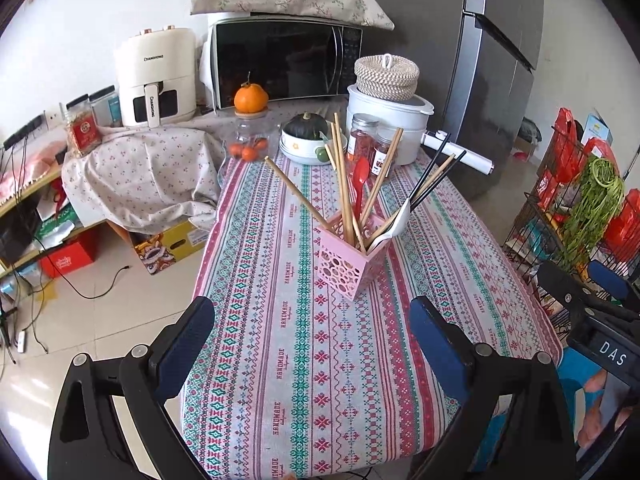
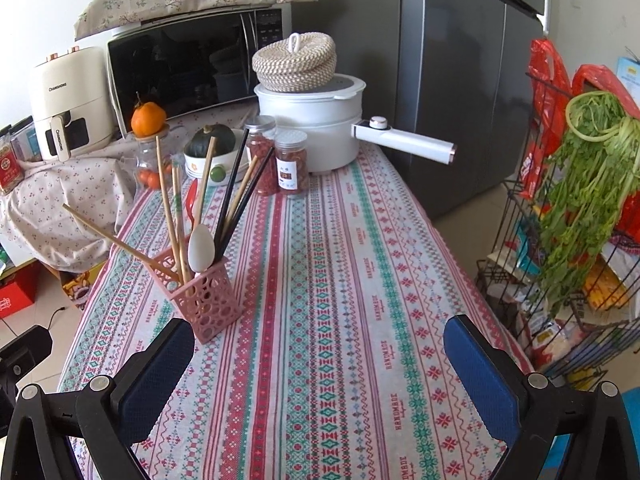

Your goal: Organize utensils

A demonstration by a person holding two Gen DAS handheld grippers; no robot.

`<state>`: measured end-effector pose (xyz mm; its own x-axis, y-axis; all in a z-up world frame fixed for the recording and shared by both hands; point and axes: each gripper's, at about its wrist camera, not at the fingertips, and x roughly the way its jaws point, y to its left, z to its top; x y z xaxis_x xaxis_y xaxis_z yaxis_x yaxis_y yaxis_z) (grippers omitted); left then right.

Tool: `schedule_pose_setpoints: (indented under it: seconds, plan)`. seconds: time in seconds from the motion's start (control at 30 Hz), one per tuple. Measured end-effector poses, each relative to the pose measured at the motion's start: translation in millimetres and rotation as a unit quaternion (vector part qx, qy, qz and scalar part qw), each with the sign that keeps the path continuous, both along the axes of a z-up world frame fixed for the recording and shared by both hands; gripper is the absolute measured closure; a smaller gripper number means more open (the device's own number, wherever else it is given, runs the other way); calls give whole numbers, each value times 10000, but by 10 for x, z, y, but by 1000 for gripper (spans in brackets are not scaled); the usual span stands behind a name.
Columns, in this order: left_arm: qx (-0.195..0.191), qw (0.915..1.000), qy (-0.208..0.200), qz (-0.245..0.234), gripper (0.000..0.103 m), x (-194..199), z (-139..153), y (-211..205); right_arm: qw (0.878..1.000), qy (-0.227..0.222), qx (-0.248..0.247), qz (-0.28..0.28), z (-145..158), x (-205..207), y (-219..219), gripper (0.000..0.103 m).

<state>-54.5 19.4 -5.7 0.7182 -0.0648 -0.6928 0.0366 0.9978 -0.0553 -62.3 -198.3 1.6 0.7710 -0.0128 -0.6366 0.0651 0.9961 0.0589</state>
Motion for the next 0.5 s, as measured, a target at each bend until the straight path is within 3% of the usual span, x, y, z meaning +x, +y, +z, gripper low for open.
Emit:
schedule_pose_setpoints:
  seconds: [0.5]
  plan:
    - [-37, 10000, -6, -89, 4, -17, -18, -24, 10000, 69, 25, -8, -26, 31, 64, 1]
